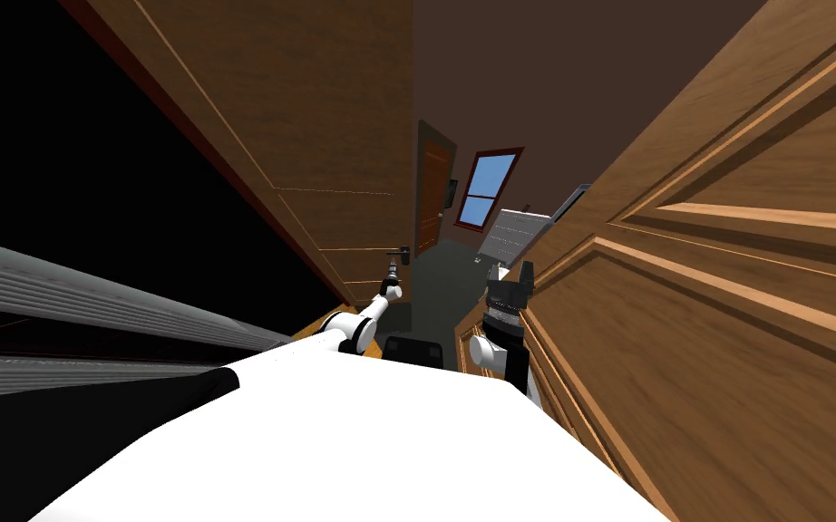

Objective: Push the door open

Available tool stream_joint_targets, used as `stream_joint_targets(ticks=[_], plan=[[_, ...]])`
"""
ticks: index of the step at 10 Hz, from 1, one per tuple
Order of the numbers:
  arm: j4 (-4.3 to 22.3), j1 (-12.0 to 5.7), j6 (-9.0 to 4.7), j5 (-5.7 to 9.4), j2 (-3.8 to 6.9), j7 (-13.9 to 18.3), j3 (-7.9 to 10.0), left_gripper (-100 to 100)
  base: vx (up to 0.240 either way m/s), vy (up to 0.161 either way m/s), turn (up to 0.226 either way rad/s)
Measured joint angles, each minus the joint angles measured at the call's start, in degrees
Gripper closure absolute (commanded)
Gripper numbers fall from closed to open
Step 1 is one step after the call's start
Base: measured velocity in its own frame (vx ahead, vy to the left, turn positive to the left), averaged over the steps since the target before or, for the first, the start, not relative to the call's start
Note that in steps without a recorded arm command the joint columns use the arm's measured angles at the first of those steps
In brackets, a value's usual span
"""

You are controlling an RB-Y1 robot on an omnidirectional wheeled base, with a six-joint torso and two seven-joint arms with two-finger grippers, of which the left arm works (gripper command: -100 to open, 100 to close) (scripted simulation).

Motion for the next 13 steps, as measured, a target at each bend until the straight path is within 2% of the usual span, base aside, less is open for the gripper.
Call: stream_joint_targets(ticks=[1,2,3,4,6,7,8,10,11,12,13], plan=[[0.02,-0.04,-0.02,0.11,-0.09,-0.25,-0.01,-100,0.057,0.048,0.008],[3.21,-1.55,-1.36,0.03,1.18,0.8,-0.34,-100,0.081,0.093,-0.001],[3.12,-1.4,-1.68,0.06,1.41,0.86,-0.23,-100,0.044,0.073,-0.004],[1.5,-0.58,-0.9,0.09,1.42,0.33,-0.09,-100,0.109,0.097,-0.018],[0.07,0.0,-0.04,0.2,3.21,-0.07,0.16,-100,0.219,0.039,-0.031],[-1.24,0.88,0.33,0.19,3.45,-0.38,0.24,-100,0.229,-0.005,-0.028],[-0.47,0.47,0.03,0.2,3.68,-0.26,0.25,-100,0.204,-0.003,-0.036],[-0.3,0.5,-0.33,0.23,3.08,-0.08,0.33,-100,0.195,-0.041,-0.028],[-1.09,1.01,-0.16,0.26,2.04,-0.36,0.46,-100,0.081,-0.029,-0.003],[-1.2,1.05,-0.11,0.26,1.91,-0.44,0.46,100,-0.012,0.003,0.007],[-1.07,1.08,-0.09,0.26,1.96,-0.4,0.46,100,-0.029,0.011,-0.01]])
